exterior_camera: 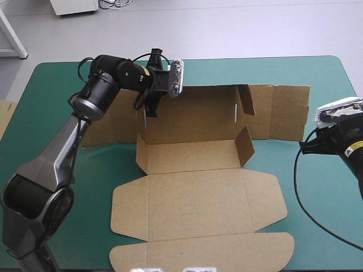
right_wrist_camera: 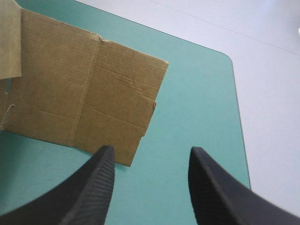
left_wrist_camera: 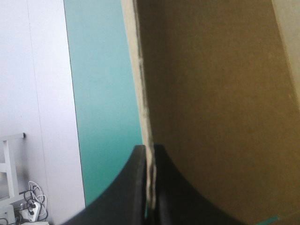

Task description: Fold the box

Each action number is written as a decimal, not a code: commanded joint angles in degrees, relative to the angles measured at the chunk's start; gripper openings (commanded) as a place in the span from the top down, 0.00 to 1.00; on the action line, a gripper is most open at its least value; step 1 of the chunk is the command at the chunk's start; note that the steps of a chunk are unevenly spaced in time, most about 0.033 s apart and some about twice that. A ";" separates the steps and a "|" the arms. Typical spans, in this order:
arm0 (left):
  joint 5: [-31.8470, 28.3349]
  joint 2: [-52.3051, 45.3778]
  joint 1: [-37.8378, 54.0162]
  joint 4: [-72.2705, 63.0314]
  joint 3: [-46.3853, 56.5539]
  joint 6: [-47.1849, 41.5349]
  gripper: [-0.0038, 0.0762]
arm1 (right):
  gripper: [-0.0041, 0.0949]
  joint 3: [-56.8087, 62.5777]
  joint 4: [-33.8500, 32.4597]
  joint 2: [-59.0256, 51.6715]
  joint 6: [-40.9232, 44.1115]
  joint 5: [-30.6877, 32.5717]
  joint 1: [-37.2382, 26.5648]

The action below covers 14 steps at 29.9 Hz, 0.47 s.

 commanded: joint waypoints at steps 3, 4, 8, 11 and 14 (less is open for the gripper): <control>-3.11 -3.74 -5.29 6.69 -1.63 -8.02 0.96 | 0.48 -2.07 -4.07 -0.29 3.01 -3.22 -0.27; -3.45 -4.02 -6.06 8.15 -1.10 -9.13 0.96 | 0.48 -2.07 -4.07 -0.29 3.18 -2.90 -0.27; -9.83 -6.10 -8.33 12.86 5.56 -13.82 0.96 | 0.48 -2.07 -4.14 -0.29 3.60 -2.93 -0.27; -17.20 -9.75 -8.49 14.53 14.28 -16.61 0.96 | 0.48 -2.21 -4.14 -0.29 4.19 -2.70 -0.27; -25.96 -14.42 -8.49 14.41 23.82 -16.71 0.96 | 0.48 -2.19 -4.14 -0.29 4.72 -2.16 -0.27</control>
